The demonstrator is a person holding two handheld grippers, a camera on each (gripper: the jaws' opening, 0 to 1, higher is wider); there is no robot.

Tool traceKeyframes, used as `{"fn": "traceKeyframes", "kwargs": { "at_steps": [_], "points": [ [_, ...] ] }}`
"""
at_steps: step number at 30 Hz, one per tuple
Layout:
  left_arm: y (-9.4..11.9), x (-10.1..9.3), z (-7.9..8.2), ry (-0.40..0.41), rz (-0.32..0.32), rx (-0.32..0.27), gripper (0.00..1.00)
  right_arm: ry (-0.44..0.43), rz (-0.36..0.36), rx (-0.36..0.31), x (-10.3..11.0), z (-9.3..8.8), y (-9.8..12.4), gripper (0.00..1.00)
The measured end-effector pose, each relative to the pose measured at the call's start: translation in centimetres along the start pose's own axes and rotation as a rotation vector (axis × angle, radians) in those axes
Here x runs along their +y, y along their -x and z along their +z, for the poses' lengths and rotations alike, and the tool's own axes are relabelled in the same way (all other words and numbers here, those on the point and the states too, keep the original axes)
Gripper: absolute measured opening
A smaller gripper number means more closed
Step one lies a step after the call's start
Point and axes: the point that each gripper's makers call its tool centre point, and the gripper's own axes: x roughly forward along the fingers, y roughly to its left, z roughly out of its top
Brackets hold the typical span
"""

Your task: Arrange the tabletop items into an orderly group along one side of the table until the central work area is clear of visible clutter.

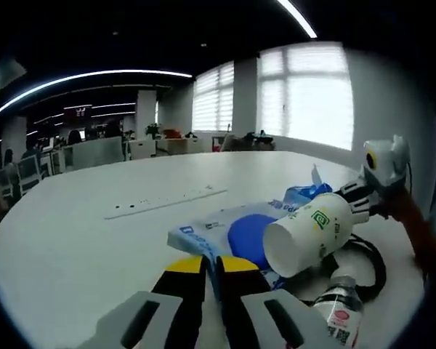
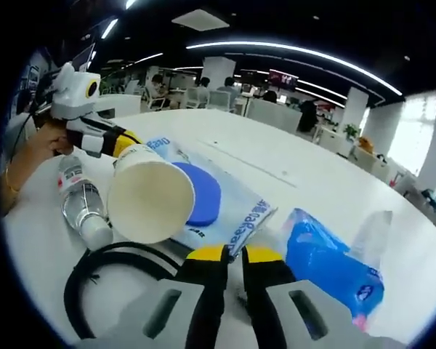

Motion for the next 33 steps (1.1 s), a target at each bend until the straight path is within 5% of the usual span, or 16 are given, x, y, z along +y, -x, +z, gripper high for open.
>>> {"fn": "traceKeyframes", "kwargs": {
  "at_steps": [5, 17, 18, 20, 29, 33],
  "points": [
    [0.5, 0.1, 0.1, 0.004, -0.001, -0.012, 0.14, 0.096, -0.036, -0.019, -0.6, 0.5, 0.3, 0.11],
    [1.5, -0.2, 0.7, -0.017, -0.002, -0.023, 0.16, 0.062, -0.013, -0.063, -0.5, 1.3, 1.0, 0.22],
    [1.6, -0.4, 0.9, -0.025, -0.007, -0.027, 0.17, 0.007, 0.077, -0.119, 0.8, 2.2, 1.1, 0.26],
    [2.1, -1.4, 1.7, -0.085, -0.041, -0.054, 0.18, -0.019, 0.113, -0.13, 1.1, 2.5, 1.4, 0.3],
    [2.3, -3.3, 2.4, 0.003, -0.156, -0.103, 0.18, 0.012, 0.098, -0.253, 0.4, 4.7, 2.5, 0.35],
    [2.5, -3.4, 2.6, 0.011, -0.169, -0.116, 0.18, -0.02, 0.169, -0.333, 1.8, 6.3, 3.3, 0.39]
  ]
}}
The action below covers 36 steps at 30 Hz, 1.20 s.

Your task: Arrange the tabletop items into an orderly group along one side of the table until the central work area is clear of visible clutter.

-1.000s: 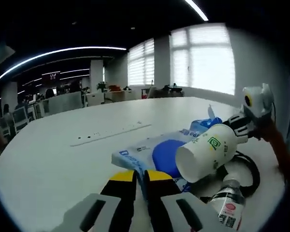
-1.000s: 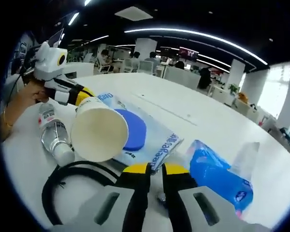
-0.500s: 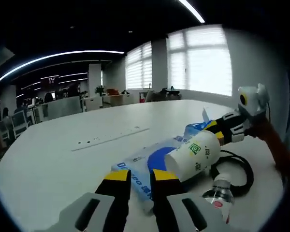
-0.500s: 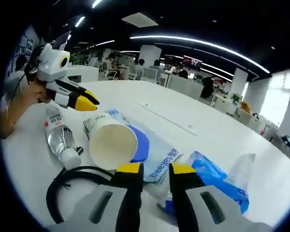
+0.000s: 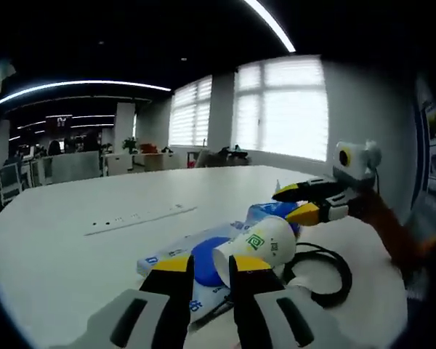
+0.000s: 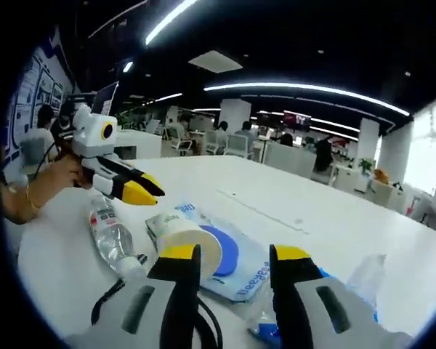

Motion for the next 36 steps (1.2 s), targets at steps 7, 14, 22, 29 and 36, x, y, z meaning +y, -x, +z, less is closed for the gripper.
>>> {"fn": "traceKeyframes", "kwargs": {
  "at_steps": [7, 14, 22, 29, 36],
  "points": [
    [-0.2, -0.6, -0.2, 0.048, -0.048, -0.014, 0.18, -0.165, 0.181, -0.109, 3.1, 1.8, -0.2, 0.5],
    [-0.5, -0.7, -0.3, 0.059, -0.056, -0.013, 0.18, -0.129, 0.197, -0.016, 3.9, -0.5, -1.3, 0.55],
    [-1.0, -1.9, -0.5, 0.104, -0.096, -0.016, 0.18, -0.108, 0.201, 0.043, 4.3, -2.0, -1.8, 0.54],
    [-1.1, -2.8, -1.2, 0.078, -0.105, 0.01, 0.18, -0.114, 0.194, 0.082, 4.0, -3.4, -2.2, 0.54],
    [-1.0, -3.4, -1.0, 0.091, -0.124, 0.003, 0.18, -0.127, 0.201, 0.123, 4.4, -4.9, -2.6, 0.53]
  ]
}}
